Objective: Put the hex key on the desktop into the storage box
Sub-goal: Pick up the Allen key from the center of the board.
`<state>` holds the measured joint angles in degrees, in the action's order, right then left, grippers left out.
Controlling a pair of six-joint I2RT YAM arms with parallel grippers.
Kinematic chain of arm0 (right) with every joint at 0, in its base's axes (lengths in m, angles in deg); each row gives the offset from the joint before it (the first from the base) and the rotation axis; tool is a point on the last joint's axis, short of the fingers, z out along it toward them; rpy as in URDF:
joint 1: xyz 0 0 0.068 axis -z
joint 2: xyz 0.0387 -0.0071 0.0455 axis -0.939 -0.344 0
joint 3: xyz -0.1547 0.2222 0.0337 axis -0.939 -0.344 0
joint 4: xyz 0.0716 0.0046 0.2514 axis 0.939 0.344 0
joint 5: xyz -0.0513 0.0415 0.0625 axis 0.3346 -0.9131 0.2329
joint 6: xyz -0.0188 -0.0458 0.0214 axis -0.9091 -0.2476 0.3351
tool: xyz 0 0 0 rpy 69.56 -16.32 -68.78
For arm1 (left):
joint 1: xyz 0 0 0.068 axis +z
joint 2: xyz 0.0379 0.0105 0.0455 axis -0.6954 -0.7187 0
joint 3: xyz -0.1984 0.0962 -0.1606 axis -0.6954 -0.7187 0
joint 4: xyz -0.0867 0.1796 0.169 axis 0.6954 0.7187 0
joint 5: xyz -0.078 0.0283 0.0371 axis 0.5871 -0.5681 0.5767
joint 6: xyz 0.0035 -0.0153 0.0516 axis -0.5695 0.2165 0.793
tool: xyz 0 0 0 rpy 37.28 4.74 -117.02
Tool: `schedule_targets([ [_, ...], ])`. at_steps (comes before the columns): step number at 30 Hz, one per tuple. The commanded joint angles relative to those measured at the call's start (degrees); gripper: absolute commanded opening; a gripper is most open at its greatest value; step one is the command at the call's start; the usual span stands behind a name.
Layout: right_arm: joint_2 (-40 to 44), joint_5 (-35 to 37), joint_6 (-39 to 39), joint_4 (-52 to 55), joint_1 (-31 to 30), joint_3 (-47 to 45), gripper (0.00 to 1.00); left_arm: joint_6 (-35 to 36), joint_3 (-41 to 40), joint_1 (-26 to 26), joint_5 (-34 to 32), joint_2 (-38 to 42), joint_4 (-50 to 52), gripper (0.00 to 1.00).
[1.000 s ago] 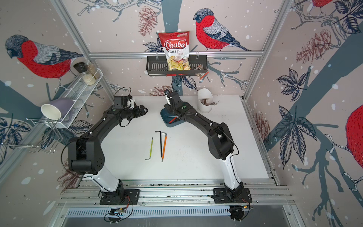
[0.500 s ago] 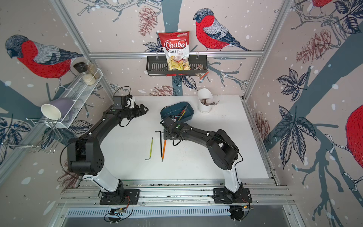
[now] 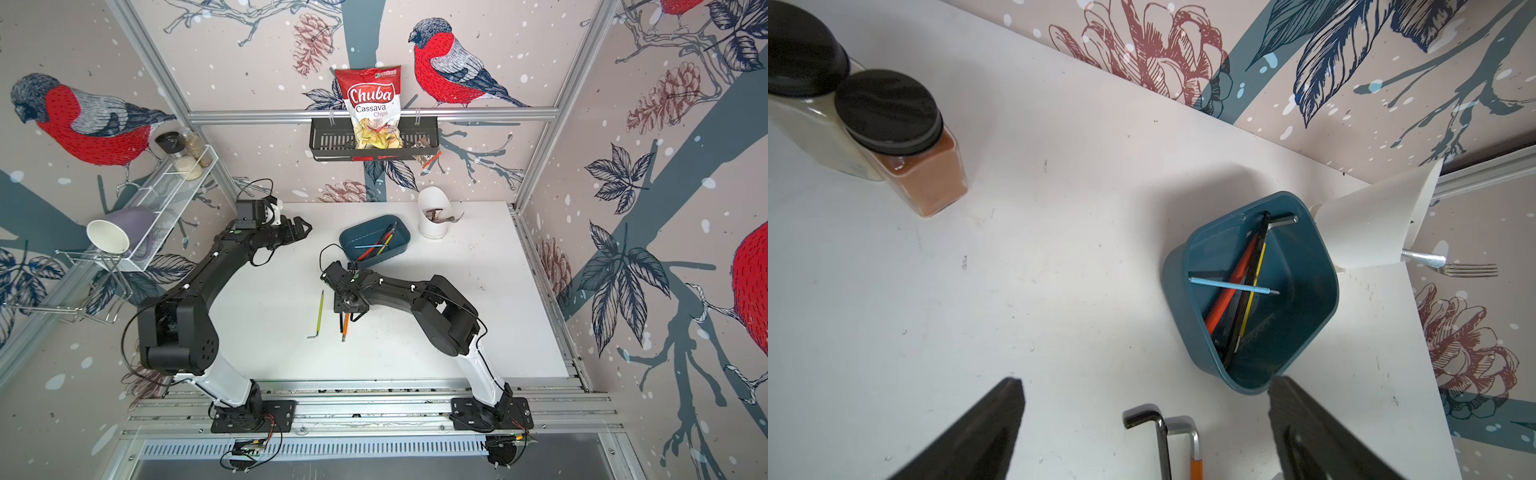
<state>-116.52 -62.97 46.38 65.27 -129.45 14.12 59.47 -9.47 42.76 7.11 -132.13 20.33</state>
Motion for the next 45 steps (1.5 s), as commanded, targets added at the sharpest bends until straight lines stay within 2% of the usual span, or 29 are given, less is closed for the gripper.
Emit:
schedule_targets([
  [1,-3.36,7.48,0.58,10.49,-0.74,5.26,0.57,1.56,1.29,0.09,-0.41,0.49,2.14,0.95],
  [8,-5.35,6.84,1.59,9.57,-0.92,3.85,0.56,1.15,0.09,0.12,-0.21,1.45,0.90,0.95],
  [17,-0.91,2.01,2.71,0.96,-0.39,-5.70,0.54,0.56,-1.07,0.11,0.08,2.74,-0.14,0.95],
  [22,-4.94,2.48,2.77,2.68,-2.27,-4.37,0.53,0.66,-1.00,0.11,-0.36,2.89,-0.16,0.95],
  [28,-7.76,3.61,3.81,2.13,-3.07,-7.87,0.48,0.81,-0.91,0.07,-0.36,3.03,0.03,0.95],
  [35,-6.22,3.77,3.45,-0.13,-3.03,-12.59,0.27,0.68,-0.80,0.15,-0.23,3.24,0.05,0.95],
  [40,-2.41,1.22,2.84,-4.41,-2.03,-16.98,0.05,0.70,-0.77,0.11,-0.09,3.92,0.24,0.95],
  [42,0.11,-0.49,3.43,-7.40,-1.10,-20.21,0.00,0.80,-1.03,0.10,-0.43,4.21,0.24,0.96],
  [45,4.18,-3.11,3.96,-13.13,0.21,-24.30,0.00,0.87,-1.18,0.13,-0.79,4.15,0.17,0.95],
])
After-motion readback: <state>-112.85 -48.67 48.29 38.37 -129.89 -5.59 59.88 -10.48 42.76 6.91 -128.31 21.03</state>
